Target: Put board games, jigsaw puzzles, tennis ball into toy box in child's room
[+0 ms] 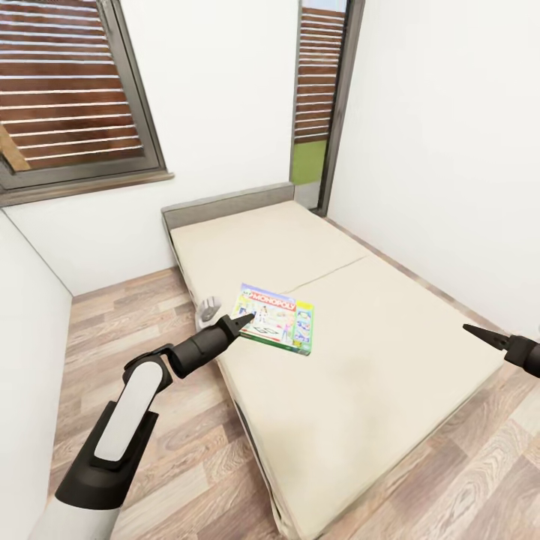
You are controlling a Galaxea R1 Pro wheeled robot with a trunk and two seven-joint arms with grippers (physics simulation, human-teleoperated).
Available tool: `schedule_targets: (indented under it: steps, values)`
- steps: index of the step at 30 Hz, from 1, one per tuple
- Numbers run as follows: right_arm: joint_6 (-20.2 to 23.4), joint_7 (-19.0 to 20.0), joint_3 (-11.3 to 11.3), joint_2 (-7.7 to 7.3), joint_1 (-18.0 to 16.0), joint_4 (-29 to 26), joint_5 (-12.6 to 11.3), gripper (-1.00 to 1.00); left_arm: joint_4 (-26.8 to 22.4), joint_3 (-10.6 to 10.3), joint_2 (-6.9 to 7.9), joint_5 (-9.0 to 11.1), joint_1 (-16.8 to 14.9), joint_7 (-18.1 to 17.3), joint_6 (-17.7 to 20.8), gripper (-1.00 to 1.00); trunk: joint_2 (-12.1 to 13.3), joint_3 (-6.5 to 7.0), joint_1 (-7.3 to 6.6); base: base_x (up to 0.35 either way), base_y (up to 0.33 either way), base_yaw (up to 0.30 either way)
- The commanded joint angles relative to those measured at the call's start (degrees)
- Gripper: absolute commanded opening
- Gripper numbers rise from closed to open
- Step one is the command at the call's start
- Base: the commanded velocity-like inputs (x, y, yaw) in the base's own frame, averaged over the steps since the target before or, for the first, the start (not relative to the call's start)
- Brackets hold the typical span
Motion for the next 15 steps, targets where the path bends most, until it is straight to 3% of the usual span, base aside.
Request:
schedule_targets:
  steps: [1,15]
  values:
    - [0.21,0.41,-0.07,0.00,-0.06,-0.01,0.31,1.00,-0.07,0.11,0.06,0.73,-0.05,0.47,0.15,-1.00,0.38,0.23,-0.22,0.000,0.000,0.000]
    - [0.21,0.42,-0.07,0.00,-0.06,-0.04,0.31,1.00,-0.01,0.84,0.19,2.10,0.01,-0.05,0.53,-1.00,6.00,4.06,-3.30,0.000,0.000,0.000]
